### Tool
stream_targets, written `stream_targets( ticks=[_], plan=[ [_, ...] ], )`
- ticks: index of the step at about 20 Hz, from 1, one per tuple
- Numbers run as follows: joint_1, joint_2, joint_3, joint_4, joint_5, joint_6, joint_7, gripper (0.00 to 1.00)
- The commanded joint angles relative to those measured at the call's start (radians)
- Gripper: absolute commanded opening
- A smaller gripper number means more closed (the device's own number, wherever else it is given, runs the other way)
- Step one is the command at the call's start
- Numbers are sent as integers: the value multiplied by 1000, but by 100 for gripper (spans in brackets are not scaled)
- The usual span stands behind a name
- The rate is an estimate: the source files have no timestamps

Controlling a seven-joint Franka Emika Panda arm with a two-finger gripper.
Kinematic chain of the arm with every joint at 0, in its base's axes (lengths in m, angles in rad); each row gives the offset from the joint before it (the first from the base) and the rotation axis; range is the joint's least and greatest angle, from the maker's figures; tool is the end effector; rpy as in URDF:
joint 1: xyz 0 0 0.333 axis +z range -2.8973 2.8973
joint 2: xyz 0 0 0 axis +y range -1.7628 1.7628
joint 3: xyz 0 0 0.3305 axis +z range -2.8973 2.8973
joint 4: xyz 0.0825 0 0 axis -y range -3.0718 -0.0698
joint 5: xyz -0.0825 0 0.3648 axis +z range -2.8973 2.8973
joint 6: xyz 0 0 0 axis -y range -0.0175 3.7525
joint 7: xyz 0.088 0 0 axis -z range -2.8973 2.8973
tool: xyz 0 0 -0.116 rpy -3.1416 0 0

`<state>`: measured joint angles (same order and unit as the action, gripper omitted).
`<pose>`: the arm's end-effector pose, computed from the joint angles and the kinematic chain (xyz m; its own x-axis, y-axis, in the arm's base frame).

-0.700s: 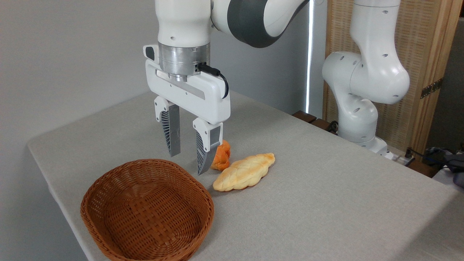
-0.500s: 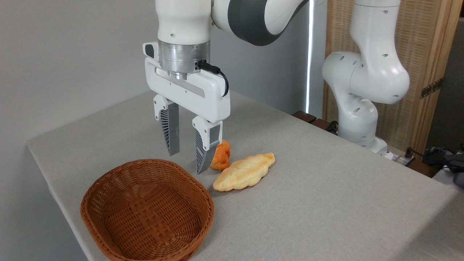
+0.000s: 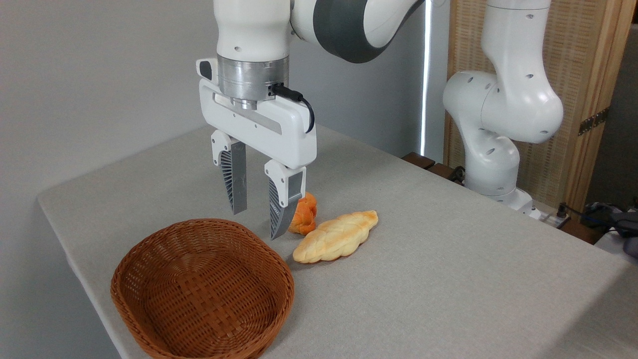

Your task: Put bread into the basket

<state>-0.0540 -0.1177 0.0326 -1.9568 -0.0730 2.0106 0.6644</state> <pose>0.5231 -0.0154 0.5546 0.7745 -0.6067 0.1791 -0.6094 -0.7915 -0.0461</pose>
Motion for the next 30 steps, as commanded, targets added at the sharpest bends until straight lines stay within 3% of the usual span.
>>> stream_targets(
  ticks=[1, 16, 22, 30],
  plan=[
    [-3, -2, 7, 7, -21, -7, 0, 100],
    [-1, -2, 9, 7, -19, -9, 1, 100],
    [-7, -17, 4, -2, -17, -131, 6, 100],
    [-64, -63, -5, -125, -19, -119, 4, 100]
  ],
)
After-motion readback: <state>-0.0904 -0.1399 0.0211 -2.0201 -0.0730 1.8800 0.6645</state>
